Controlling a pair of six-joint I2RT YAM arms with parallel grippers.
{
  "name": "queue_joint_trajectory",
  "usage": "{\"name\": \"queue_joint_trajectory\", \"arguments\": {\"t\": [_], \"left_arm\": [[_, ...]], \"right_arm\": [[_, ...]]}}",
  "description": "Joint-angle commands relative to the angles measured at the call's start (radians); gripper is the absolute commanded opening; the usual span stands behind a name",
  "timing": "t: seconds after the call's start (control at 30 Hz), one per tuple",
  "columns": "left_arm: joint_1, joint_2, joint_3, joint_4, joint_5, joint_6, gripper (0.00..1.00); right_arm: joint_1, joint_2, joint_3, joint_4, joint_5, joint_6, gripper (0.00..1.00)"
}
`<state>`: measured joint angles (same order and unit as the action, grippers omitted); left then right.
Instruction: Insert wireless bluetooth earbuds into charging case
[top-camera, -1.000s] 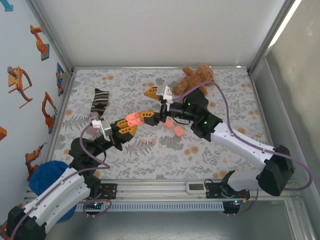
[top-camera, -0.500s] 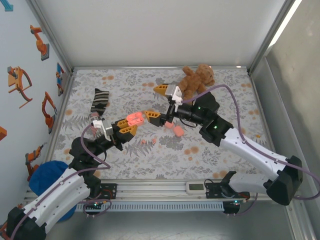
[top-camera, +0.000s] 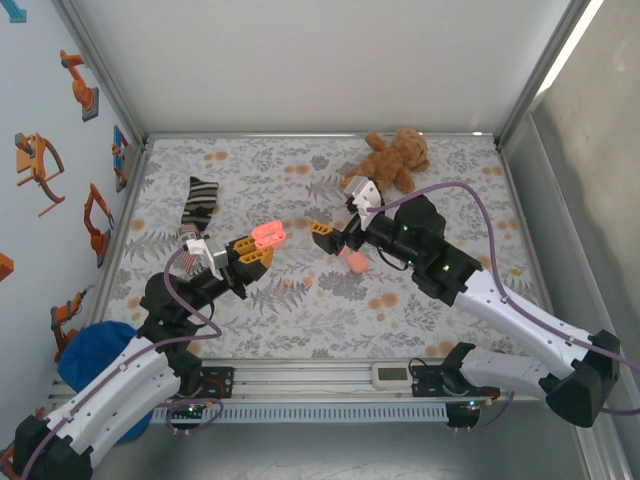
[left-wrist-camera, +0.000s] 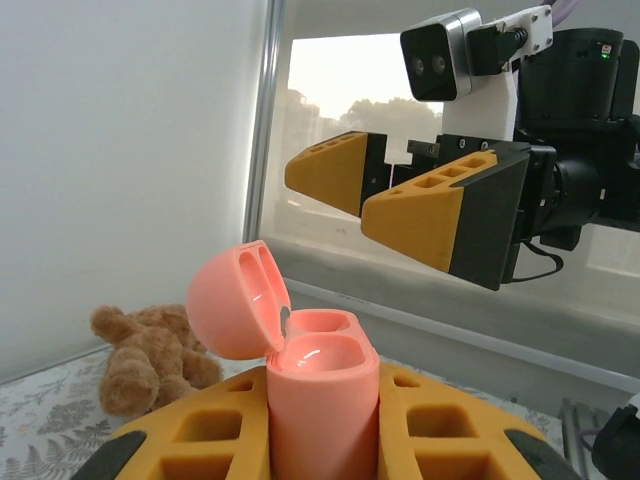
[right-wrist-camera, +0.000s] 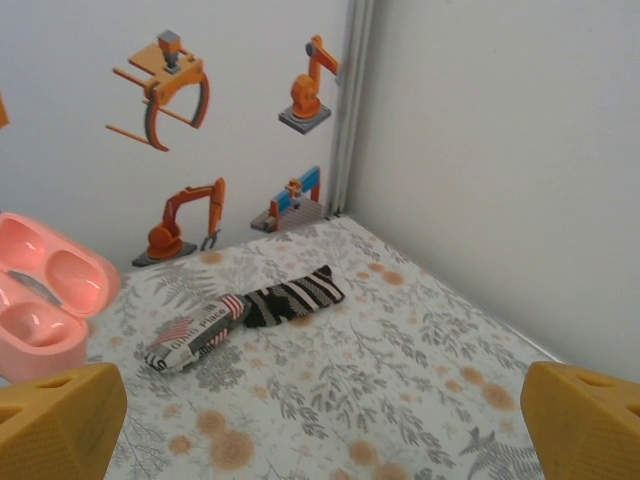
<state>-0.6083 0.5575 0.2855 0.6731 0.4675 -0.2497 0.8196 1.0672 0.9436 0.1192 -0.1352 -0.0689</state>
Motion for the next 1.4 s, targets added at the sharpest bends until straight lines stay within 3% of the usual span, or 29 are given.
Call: {"name": "queue_joint_trajectory", "arguments": {"t": [0.0,0.27,0.87,1.13,1.37], "left_arm": [[-0.004,-0.029,0.010,-0.013,-0.007,0.027,0.00],[-0.004,-0.088,0.006,-0.058,-0.017,0.035,0.00],[-0.003,-0.152,0.014,-0.107,-0.024,0.041,0.00],[-0.003,-0.160,0.010,-0.121,-0.030,0.041,0.00],[-0.003,-0.169,0.007,-0.129,-0.037,0.041,0.00]], "right_arm": [[-0.004,-0.007,-0.001,-0.087,0.135,0.015,0.99],[-0.018,0.056,0.040,-0.223,0.182,0.126,1.00],[-0.048,0.246,0.039,-0.298,-0.016,0.308,0.99],[-0.057,0.375,0.103,-0.390,-0.114,0.354,0.89],[-0.056,0.541,0.194,-0.423,-0.235,0.419,0.73]]}}
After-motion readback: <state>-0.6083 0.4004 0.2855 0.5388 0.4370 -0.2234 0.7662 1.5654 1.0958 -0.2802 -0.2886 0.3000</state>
